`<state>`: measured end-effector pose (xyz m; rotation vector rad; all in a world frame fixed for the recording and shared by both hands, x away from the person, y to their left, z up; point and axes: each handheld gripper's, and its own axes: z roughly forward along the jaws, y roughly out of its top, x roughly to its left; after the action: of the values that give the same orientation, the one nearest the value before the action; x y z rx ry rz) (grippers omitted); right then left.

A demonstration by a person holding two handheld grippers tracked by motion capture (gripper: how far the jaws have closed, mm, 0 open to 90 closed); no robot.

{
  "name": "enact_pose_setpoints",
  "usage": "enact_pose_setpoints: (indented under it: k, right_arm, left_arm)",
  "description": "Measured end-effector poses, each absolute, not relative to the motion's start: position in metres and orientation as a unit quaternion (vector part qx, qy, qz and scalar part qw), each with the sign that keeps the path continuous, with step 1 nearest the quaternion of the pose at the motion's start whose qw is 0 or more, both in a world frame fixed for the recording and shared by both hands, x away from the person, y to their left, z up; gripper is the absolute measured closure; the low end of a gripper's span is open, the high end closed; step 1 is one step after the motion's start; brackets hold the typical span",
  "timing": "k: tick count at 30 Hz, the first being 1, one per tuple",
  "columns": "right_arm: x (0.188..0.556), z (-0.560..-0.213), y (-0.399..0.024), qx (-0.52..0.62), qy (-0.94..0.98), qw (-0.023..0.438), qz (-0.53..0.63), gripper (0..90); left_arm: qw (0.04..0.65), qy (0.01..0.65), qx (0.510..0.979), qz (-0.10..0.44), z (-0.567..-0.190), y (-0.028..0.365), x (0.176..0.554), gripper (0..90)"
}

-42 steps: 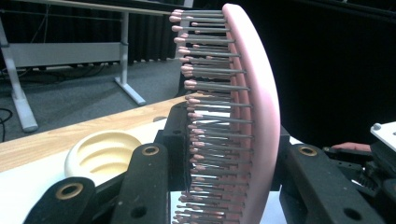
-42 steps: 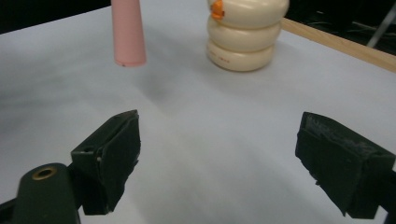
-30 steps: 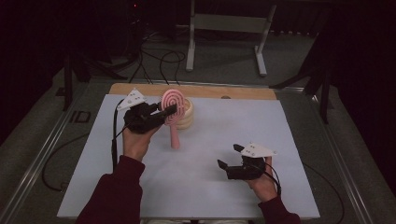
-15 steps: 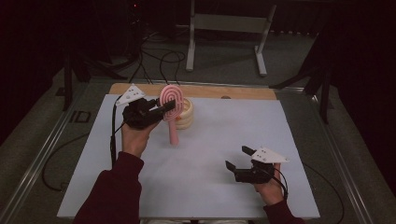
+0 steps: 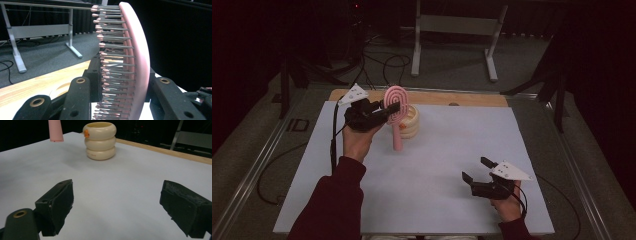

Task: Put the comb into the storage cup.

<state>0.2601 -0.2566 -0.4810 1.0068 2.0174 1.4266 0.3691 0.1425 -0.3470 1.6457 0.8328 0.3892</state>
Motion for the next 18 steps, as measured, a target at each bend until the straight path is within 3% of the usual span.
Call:
enact_pose_setpoints:
  k: [18]
  right_arm:
    - [0.254,-0.484,-0.267,0.381,0.721,0.244,0.526,12.3]
  left_arm:
    - [0.581,0.358,0.709,0.180,-0.335,0.140,0.383,64.8]
